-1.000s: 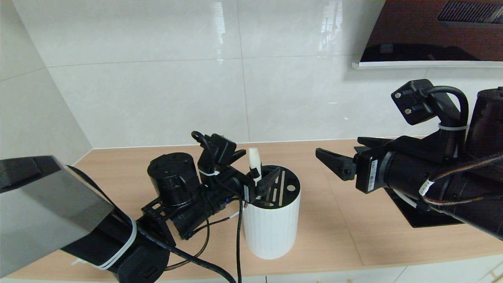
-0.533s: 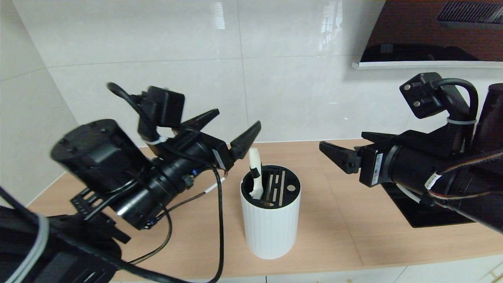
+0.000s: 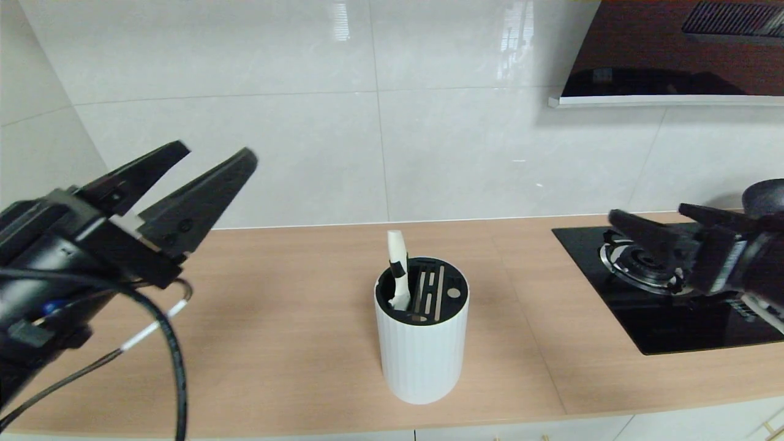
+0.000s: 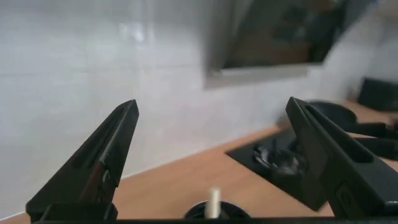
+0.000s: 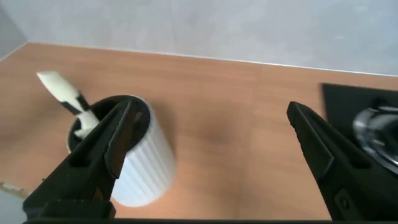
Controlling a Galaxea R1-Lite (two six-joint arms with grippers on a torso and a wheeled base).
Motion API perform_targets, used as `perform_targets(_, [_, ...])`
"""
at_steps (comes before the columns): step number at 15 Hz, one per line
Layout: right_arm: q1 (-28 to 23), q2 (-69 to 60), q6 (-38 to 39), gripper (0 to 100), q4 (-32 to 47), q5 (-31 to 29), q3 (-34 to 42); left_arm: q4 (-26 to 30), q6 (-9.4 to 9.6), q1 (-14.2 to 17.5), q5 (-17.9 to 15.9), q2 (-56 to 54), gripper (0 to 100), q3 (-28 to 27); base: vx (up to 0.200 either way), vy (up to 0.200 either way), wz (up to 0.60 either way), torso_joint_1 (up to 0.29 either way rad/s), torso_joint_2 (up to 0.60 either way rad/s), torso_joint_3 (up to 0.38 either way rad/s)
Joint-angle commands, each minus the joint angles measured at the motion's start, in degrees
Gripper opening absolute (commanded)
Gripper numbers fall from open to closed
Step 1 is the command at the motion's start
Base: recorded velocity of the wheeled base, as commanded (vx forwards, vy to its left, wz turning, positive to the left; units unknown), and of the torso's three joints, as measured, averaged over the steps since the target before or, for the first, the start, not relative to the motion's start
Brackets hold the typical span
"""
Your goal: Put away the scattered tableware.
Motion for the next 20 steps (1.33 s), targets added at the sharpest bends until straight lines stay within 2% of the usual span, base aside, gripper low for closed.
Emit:
perform_targets(1, [-9.3, -16.5, 0.0, 100, 1.2, 0.9, 3.8, 12.9, -3.77, 4.8, -0.1, -22.9, 100, 10.5, 0.000, 0.000, 0.00, 0.000, 0.00, 0.000])
perform_targets(2, [-13.1, -20.2, 0.0, 100, 2.4, 2.3, 4.6, 21.7, -3.95, 4.8, 0.0, -30.5, 100, 10.7, 0.000, 0.000, 0.00, 0.000, 0.00, 0.000])
perform_targets(3, [-15.3, -25.0, -0.5, 100, 5.2, 3.1, 5.9, 31.6, -3.95, 6.1, -0.1, -37.9, 100, 10.1, 0.000, 0.000, 0.00, 0.000, 0.00, 0.000])
perform_targets(4, [-17.0, -31.4, -3.3, 100, 9.8, 3.2, 7.1, 41.2, -4.04, 9.9, -0.5, -44.8, 100, 9.3, 0.000, 0.000, 0.00, 0.000, 0.00, 0.000])
perform_targets(5, [-17.5, -34.5, -4.2, 100, 12.0, 3.1, 7.6, 44.7, -4.21, 11.0, -0.9, -47.6, 100, 9.0, 0.000, 0.000, 0.00, 0.000, 0.00, 0.000])
perform_targets(6, [-21.4, -45.9, -6.6, 100, 20.5, 3.2, 8.5, 53.1, -4.30, 15.2, -2.7, -56.1, 100, 9.0, 0.000, 0.000, 0.00, 0.000, 0.00, 0.000])
perform_targets(8, [-25.4, -55.0, -8.0, 100, 30.2, 4.3, 6.8, 58.9, -4.30, 18.0, -4.7, -63.6, 100, 9.0, 0.000, 0.000, 0.00, 0.000, 0.00, 0.000])
perform_targets(10, [-29.0, -59.0, -8.0, 100, 34.9, 4.5, 6.4, 58.0, -3.95, 19.0, -3.0, -63.6, 100, 9.2, 0.000, 0.000, 0.00, 0.000, 0.00, 0.000])
perform_targets(13, [-35.2, -62.3, -7.2, 100, 35.3, 6.3, 9.4, 57.7, -3.68, 21.7, -2.8, -63.6, 100, 9.4, 0.000, 0.000, 0.00, 0.000, 0.00, 0.000])
perform_targets(14, [-35.2, -62.6, -7.1, 100, 34.4, 7.2, 11.6, 57.3, -3.68, 23.4, -2.6, -63.6, 100, 9.6, 0.000, 0.000, 0.00, 0.000, 0.00, 0.000])
perform_targets(15, [-35.2, -62.7, -6.7, 100, 32.9, 7.0, 12.5, 57.5, -3.68, 26.7, -3.1, -65.6, 100, 10.3, 0.000, 0.000, 0.00, 0.000, 0.00, 0.000])
perform_targets(16, [-35.0, -63.0, -6.2, 100, 32.2, 7.0, 13.3, 58.3, -3.51, 28.0, -3.8, -68.6, 100, 11.0, 0.000, 0.000, 0.00, 0.000, 0.00, 0.000])
perform_targets(17, [-34.0, -63.9, -5.3, 100, 31.5, 7.1, 14.4, 59.0, -2.72, 28.3, -3.8, -69.2, 100, 13.0, 0.000, 0.000, 0.00, 0.000, 0.00, 0.000])
perform_targets(18, [-32.6, -66.8, -4.9, 100, 32.1, 8.9, 15.5, 56.9, -2.63, 28.3, -0.4, -69.2, 100, 15.3, 0.000, 0.000, 0.00, 0.000, 0.00, 0.000])
perform_targets(19, [-32.6, -67.0, -4.6, 100, 32.3, 10.0, 16.3, 56.3, -2.28, 28.3, 0.1, -69.2, 100, 16.6, 0.000, 0.000, 0.00, 0.000, 0.00, 0.000])
perform_targets(20, [-32.7, -67.0, -2.1, 100, 31.6, 11.1, 19.8, 54.8, 3.00, 28.3, 0.1, -69.2, 100, 23.1, 0.000, 0.000, 0.00, 0.000, 0.00, 0.000])
